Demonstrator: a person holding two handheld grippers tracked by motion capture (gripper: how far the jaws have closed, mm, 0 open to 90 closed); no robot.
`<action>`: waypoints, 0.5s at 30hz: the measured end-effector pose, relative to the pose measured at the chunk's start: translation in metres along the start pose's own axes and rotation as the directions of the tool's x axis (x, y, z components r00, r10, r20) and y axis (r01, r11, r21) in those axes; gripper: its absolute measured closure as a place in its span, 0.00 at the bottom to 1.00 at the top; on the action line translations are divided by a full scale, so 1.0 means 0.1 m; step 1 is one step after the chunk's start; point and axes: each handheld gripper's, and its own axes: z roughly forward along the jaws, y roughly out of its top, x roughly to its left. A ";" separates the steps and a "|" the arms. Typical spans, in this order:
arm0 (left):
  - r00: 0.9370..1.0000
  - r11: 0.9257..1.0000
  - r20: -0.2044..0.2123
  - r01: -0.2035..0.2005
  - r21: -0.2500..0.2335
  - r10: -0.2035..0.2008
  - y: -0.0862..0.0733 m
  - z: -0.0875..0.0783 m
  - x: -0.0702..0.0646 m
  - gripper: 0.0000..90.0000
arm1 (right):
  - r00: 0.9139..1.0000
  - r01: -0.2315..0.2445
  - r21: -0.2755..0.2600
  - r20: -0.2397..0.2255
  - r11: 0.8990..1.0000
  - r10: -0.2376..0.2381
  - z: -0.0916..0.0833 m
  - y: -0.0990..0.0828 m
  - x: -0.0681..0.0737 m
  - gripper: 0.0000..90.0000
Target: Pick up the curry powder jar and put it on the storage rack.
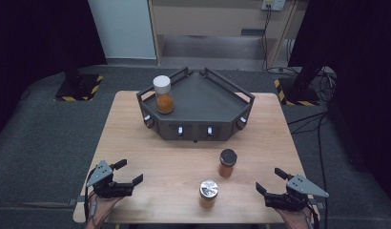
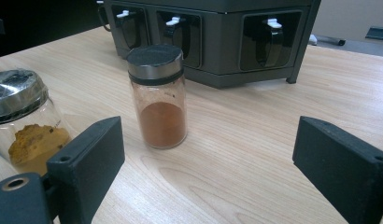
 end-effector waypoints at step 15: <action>1.000 1.000 -0.009 -0.004 0.009 0.004 0.00 0.01 0.00 0.06 | 1.000 -0.001 -0.001 0.000 1.000 0.001 0.01 0.00 -0.01 0.10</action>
